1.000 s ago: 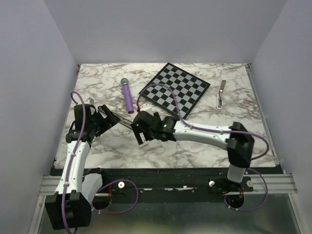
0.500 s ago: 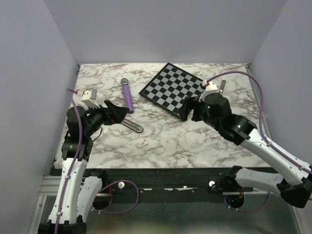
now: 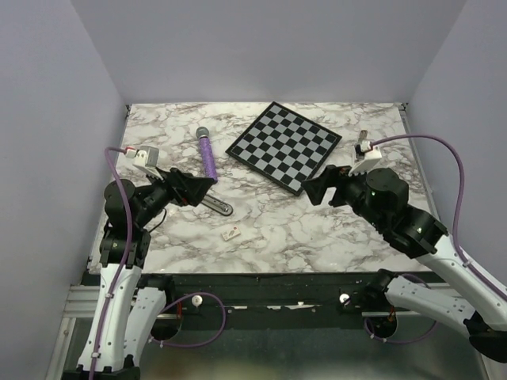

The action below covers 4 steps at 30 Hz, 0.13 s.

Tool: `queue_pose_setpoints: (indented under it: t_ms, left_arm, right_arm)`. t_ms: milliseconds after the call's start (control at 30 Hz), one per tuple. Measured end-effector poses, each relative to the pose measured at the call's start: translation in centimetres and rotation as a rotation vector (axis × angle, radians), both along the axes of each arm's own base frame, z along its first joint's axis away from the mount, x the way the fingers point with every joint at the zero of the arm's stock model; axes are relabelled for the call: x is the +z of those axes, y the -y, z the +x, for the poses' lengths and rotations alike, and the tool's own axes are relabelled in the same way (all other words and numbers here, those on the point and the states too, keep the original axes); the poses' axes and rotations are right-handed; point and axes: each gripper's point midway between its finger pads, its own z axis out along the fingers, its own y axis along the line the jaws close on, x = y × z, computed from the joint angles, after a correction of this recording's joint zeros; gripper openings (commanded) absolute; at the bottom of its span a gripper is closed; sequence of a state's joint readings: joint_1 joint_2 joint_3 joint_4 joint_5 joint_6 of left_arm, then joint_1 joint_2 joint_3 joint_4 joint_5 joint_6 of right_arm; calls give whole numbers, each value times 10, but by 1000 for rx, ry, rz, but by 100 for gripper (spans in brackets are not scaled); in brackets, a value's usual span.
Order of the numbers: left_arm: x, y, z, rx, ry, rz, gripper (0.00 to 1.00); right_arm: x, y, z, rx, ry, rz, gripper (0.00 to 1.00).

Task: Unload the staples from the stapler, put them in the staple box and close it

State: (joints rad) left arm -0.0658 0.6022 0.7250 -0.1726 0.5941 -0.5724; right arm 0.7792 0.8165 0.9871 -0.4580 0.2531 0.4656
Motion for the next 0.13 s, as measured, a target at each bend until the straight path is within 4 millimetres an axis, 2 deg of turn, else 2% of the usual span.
queue_pose_setpoints:
  t_ms: [133]
  left_arm:
    - [0, 0, 0, 0, 0, 0, 99]
  right_arm:
    - [-3, -2, -2, 8, -8, 19, 100]
